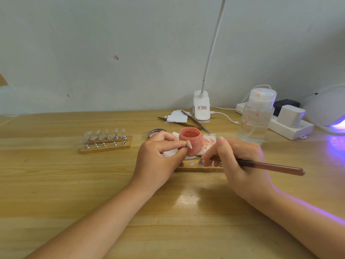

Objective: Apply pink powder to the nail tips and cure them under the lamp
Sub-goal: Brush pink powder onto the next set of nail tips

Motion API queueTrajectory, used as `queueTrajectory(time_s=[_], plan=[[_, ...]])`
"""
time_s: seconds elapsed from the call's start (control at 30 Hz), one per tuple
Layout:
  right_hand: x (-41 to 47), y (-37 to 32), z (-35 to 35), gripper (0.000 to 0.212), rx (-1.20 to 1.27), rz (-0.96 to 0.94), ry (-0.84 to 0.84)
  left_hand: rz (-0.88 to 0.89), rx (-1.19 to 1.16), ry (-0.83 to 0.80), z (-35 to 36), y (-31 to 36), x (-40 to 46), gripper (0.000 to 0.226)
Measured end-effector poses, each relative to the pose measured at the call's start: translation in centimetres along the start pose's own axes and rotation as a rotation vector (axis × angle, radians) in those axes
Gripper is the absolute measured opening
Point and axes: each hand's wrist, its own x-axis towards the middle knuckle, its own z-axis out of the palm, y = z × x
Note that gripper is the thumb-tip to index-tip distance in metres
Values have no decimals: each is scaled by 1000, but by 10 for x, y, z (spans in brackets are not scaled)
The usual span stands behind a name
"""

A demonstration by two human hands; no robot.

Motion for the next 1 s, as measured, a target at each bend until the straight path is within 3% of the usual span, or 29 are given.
queueTrajectory(time_s=[0.63,1.0], plan=[[3,-1,3,43,-100,-73,17,-8,21,7,0,5,-1,27],[2,1,2,44,-16,11,-17,-20,17,4,0,6,-1,24]])
